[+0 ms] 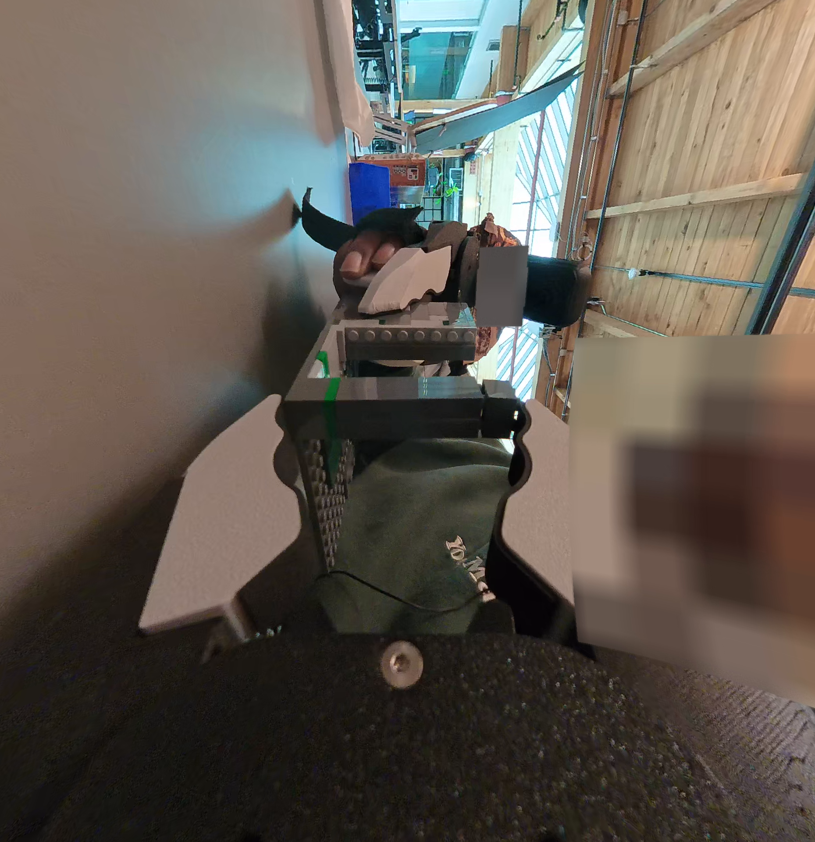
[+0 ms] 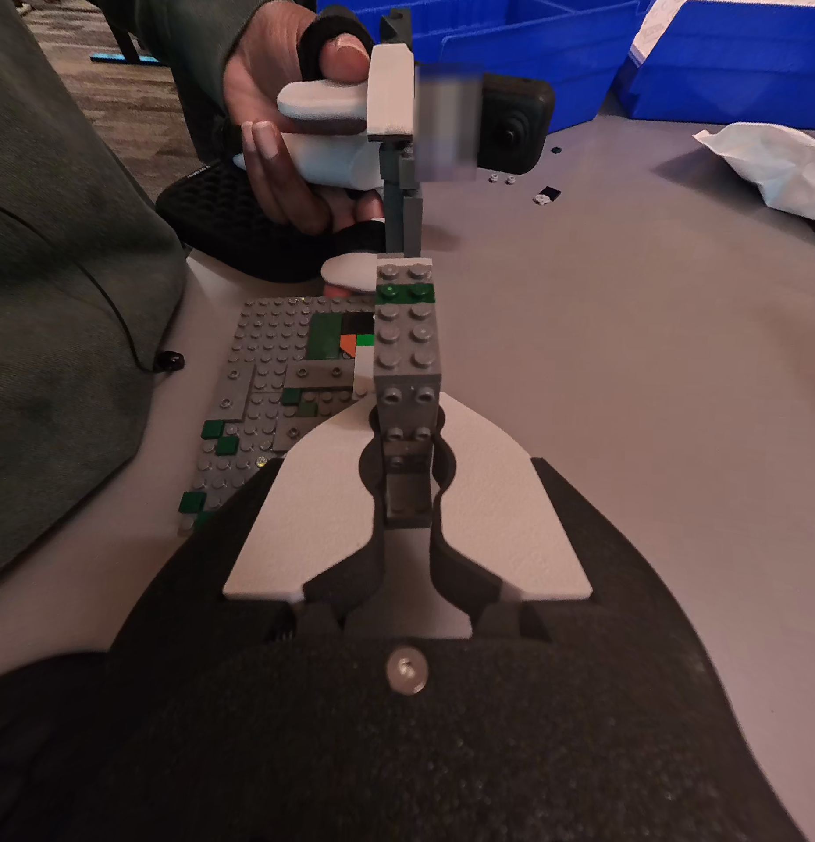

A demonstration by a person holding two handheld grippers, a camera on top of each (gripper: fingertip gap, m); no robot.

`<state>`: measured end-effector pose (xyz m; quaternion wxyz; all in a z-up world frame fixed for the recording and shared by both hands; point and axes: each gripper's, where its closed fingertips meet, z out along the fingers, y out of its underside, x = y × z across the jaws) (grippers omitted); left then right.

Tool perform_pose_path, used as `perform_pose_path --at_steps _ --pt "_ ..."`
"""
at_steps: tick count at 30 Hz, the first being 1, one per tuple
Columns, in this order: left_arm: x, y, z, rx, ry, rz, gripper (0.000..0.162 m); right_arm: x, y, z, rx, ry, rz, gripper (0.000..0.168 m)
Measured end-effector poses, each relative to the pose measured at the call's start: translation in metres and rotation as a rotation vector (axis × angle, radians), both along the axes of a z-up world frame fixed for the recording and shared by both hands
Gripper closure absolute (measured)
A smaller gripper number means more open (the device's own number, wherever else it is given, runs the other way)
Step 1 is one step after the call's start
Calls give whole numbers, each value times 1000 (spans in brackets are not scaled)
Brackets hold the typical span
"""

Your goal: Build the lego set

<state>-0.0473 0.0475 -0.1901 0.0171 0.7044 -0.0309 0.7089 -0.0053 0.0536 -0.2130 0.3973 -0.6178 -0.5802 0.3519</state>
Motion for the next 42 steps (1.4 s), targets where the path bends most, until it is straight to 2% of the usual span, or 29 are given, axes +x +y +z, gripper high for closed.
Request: perform_pose_path --at_steps 31,42 --pt "-1 -7 3 -19 -39 -8 70 0 -5 3 28 -14 28 151" --pt "-3 -2 1 -5 -27 43 70 -4 -6 5 19 -57 -19 152"
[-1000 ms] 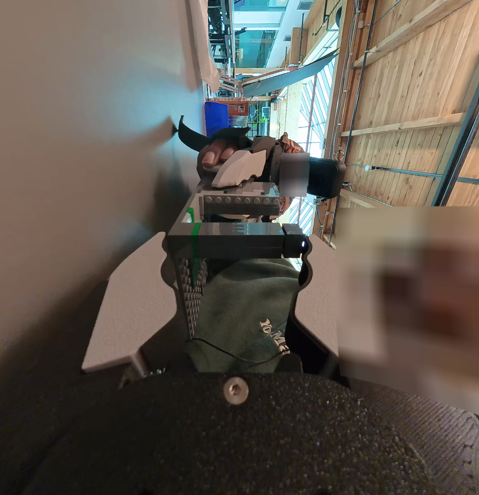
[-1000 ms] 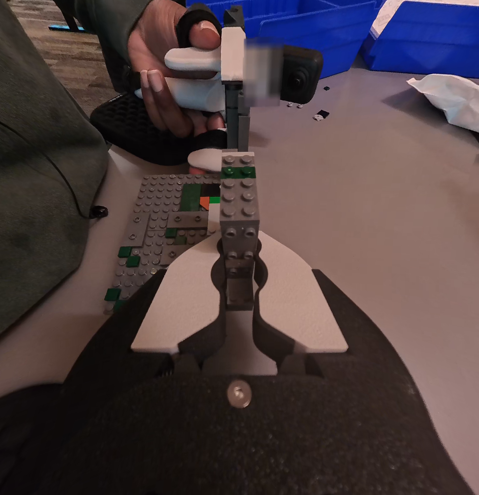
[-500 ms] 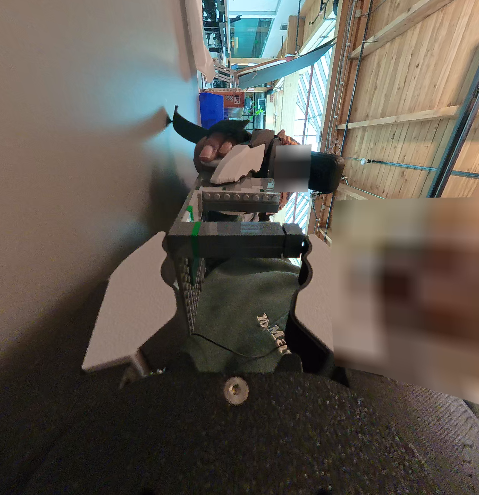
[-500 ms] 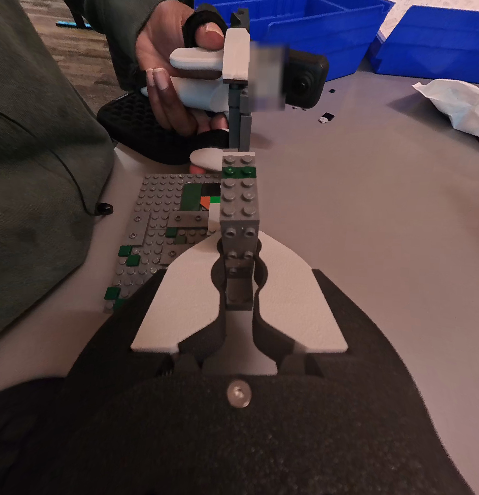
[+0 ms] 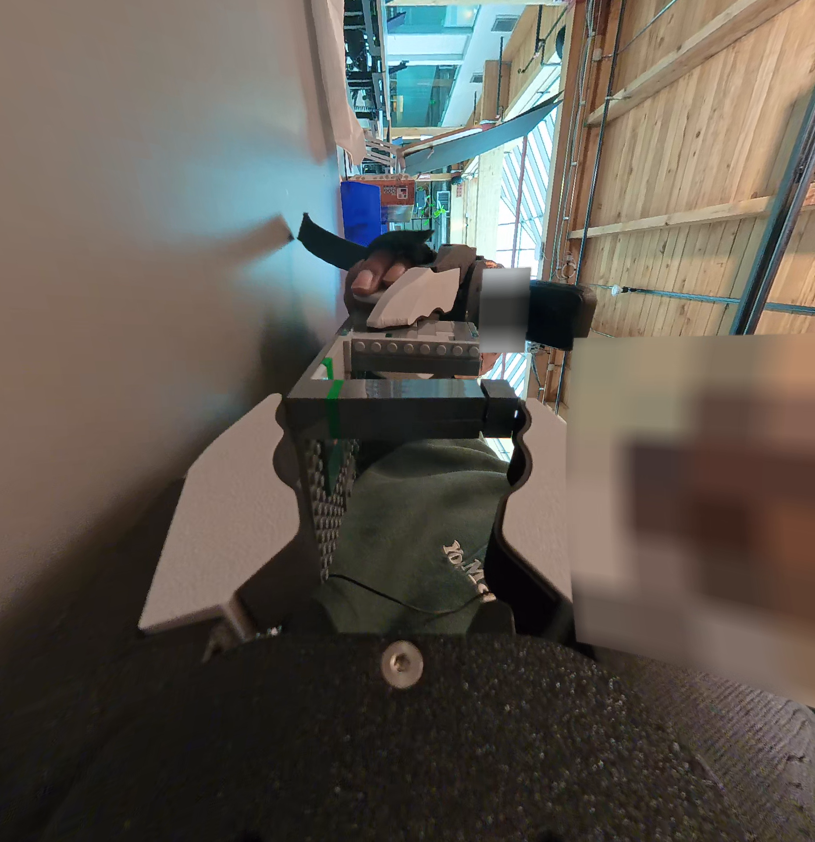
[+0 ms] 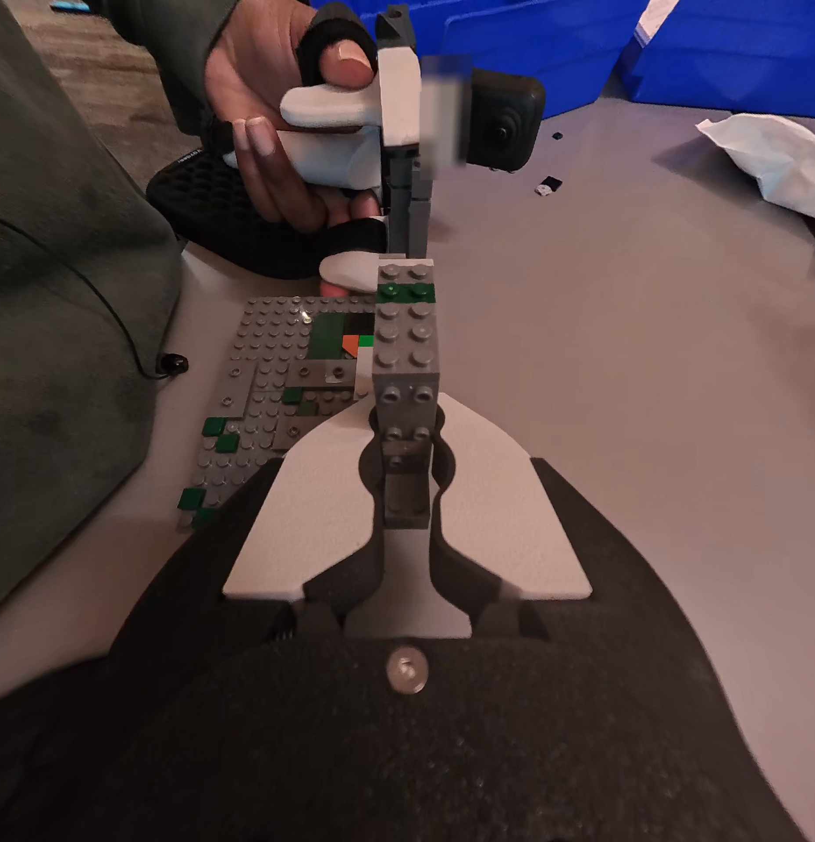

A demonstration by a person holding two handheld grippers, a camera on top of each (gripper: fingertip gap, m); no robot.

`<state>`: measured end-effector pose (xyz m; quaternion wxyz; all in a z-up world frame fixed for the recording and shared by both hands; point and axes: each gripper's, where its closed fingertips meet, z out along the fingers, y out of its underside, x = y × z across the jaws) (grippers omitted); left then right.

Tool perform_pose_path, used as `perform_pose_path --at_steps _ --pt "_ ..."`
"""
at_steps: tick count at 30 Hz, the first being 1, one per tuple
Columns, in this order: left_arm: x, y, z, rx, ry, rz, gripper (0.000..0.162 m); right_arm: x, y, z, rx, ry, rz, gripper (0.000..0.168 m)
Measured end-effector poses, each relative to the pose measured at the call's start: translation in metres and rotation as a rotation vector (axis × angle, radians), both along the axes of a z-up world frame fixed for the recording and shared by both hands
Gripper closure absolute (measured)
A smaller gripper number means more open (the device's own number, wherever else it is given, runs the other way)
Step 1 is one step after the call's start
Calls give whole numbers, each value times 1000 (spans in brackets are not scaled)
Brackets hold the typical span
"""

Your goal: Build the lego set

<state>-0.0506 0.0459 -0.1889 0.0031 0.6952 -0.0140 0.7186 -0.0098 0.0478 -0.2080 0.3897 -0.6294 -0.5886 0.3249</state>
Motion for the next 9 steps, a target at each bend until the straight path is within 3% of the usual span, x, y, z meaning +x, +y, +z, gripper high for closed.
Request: perform_pose_path --at_steps 9 --pt "-1 -2 0 15 -4 -4 71 -1 -1 0 -10 -10 -10 152"
